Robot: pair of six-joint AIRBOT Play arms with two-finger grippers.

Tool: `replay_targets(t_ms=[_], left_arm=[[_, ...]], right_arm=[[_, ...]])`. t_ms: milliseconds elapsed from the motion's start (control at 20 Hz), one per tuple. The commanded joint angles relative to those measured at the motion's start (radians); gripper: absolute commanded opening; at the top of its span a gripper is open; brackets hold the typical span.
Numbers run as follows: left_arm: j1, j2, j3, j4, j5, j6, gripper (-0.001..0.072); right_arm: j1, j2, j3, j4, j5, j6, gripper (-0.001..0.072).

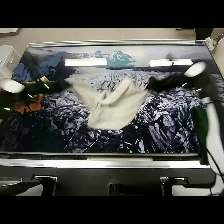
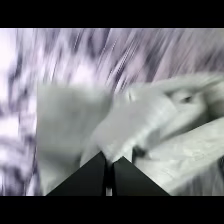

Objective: Fold the clothes and pants, and hang the long-sleeved shirts on hangers.

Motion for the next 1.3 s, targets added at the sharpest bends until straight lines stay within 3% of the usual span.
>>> replay_targets(t_ms=[0,250,400,550,650,800,900,1000,1100,1250], left_arm=[[0.019,0.168,0.274,-0.004,0.164,0.074,0.0021],[-0.104,0.375,0.460,-0.007,0.383,0.078,0.0021],[-0.196,0.434,0.460,-0.007,0.461,0.179,0.0022],[-0.205,0.429,0.459,0.016,0.469,0.199,0.0021],[-0.191,0.410,0.455,0.116,0.437,0.198,0.0021],[-0.145,0.358,0.375,0.259,0.282,0.076,0.0021],[-0.111,0.309,0.266,0.365,0.126,-0.030,0.0021],[-0.090,0.247,0.111,0.454,0.015,-0.112,0.0021],[-0.078,0.182,-0.061,0.457,-0.013,-0.192,0.0022],[-0.079,0.097,-0.253,0.409,-0.014,-0.277,0.0022]], right_arm=[[-0.064,0.190,0.267,-0.133,-0.050,-0.075,0.0046],[-0.061,0.495,0.386,-0.130,-0.195,-0.098,0.0047],[-0.061,0.595,0.386,-0.136,-0.243,-0.098,0.0048],[-0.061,0.608,0.386,-0.225,-0.114,-0.055,0.0048],[-0.061,0.575,0.384,-0.322,0.033,-0.005,0.0049],[-0.061,0.467,0.319,-0.421,0.170,0.089,0.0048],[-0.061,0.362,0.235,-0.402,0.129,0.108,0.0048],[-0.061,0.226,0.140,-0.365,-0.003,0.111,0.0049],[-0.061,0.059,0.099,-0.275,-0.130,0.219,0.0048],[-0.061,-0.169,0.100,-0.011,-0.147,0.367,0.0048]])
